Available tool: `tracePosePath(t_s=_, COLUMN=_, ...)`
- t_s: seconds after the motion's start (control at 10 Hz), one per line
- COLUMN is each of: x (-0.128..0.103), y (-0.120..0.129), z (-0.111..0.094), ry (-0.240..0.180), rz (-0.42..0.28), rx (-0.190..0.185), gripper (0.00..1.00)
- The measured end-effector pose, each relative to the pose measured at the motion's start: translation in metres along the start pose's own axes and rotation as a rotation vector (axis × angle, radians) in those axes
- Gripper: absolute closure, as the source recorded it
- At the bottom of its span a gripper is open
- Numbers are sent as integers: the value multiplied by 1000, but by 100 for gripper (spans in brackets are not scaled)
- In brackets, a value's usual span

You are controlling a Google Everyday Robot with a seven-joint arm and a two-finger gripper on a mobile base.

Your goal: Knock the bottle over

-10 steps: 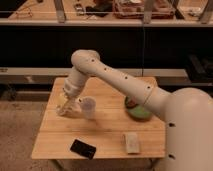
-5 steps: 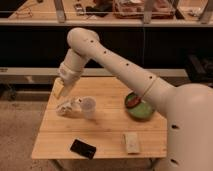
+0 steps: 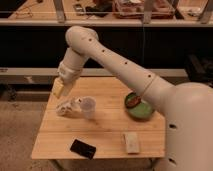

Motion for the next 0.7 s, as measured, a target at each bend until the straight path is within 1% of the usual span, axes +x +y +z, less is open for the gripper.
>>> tracePosePath(t_s=0.1, x=9, y=11, z=-7, ry=-2, rz=5, rx=-60, gripper=60)
tracePosePath(t_s=0.2, x=22, y=27, z=-15, ry=-4, rz=0, rx=-136, gripper=60)
tracePosePath(t_s=0.3, x=34, y=41, z=-20, ry=-20, rz=-13, rx=-202, gripper=60)
tracePosePath(t_s=0.4, x=45, y=52, z=-23, ry=-29, rz=-29, rx=-259, gripper=60)
tracePosePath(t_s=0.5, x=53, y=60, z=-27, ry=-29, rz=-40, rx=-302, gripper=60)
tracePosePath(t_s=0.6, x=62, y=68, z=-32, ry=-15, rz=-53, rx=-344, gripper=60)
tracePosePath(t_s=0.7, x=70, y=78, z=-35, ry=22, rz=-72, rx=-391, gripper=60)
